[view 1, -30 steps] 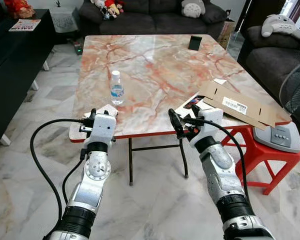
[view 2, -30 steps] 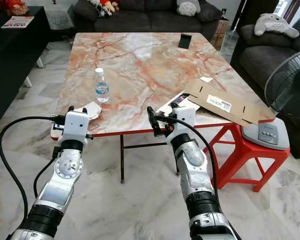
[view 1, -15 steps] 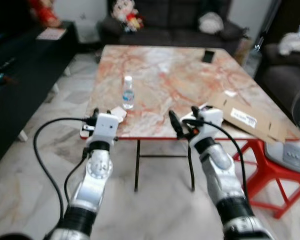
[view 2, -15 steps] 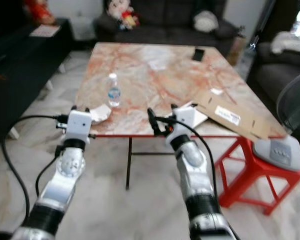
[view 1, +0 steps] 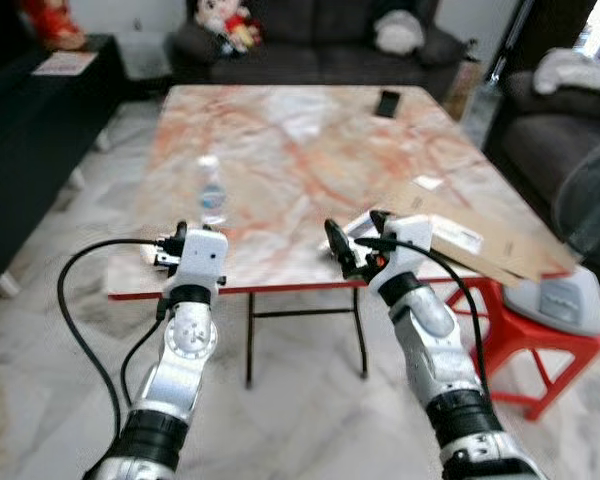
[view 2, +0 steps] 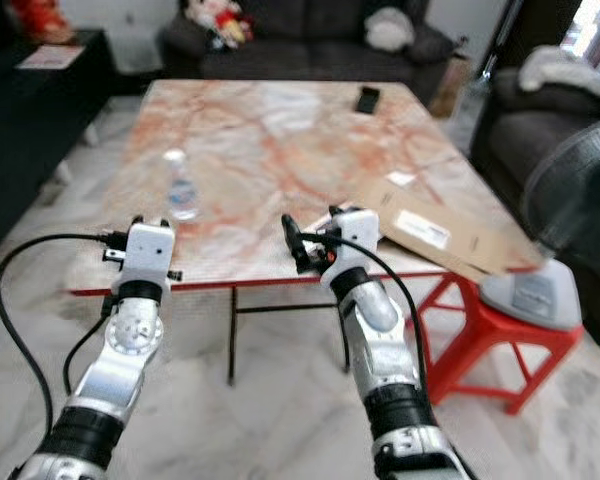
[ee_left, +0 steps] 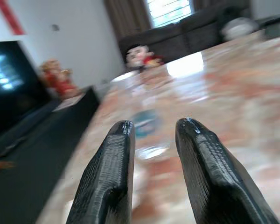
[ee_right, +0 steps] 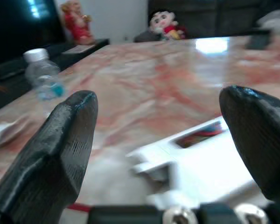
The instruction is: Picking trash to rubbish bin
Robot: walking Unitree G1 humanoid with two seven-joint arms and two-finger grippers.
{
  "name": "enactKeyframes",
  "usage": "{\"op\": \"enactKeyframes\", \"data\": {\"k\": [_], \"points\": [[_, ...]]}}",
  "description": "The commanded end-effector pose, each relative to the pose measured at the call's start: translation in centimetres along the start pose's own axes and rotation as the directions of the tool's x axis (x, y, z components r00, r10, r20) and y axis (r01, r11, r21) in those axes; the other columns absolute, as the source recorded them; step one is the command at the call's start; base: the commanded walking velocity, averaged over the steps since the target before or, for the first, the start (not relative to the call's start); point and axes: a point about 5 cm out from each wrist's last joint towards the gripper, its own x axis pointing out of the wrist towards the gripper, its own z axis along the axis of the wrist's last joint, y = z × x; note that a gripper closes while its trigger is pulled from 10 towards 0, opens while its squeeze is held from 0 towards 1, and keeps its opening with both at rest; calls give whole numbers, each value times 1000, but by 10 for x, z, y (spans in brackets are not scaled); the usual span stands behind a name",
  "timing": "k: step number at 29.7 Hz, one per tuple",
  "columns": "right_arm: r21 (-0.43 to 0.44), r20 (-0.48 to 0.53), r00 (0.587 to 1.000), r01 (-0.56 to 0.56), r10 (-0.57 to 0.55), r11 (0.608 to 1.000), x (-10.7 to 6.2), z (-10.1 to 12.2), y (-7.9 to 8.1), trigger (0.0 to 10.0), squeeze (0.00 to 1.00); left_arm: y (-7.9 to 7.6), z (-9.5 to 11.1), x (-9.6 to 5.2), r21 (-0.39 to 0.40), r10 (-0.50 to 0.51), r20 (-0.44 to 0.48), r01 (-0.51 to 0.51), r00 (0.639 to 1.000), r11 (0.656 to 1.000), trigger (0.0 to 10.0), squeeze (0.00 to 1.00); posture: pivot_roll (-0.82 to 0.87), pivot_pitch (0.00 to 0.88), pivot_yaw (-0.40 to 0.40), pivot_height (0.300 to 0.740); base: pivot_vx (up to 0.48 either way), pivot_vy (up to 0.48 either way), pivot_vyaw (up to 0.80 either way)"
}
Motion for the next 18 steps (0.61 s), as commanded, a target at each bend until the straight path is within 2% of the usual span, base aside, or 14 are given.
{"op": "enactKeyframes", "data": {"k": [1,2,10,18], "points": [[-19,34,999,-31,32,999,6,8,8,10000,0,10,-2,1,12,29,-5,-29,1000,1000,10000,0,-2,44,-88,740,270,0,0],[-19,34,999,-31,32,999,6,8,8,10000,0,10,-2,1,12,29,-5,-29,1000,1000,10000,0,-2,44,-88,740,270,0,0],[-14,25,999,-44,45,999,5,7,10,10000,0,12,-3,1,14,37,-8,-37,999,999,10000,0,-2,44,-88,740,270,0,734],[1,26,999,-38,38,999,5,7,8,10000,0,12,-3,2,14,36,-8,-35,999,999,10000,0,-2,44,-88,740,270,0,0]]}}
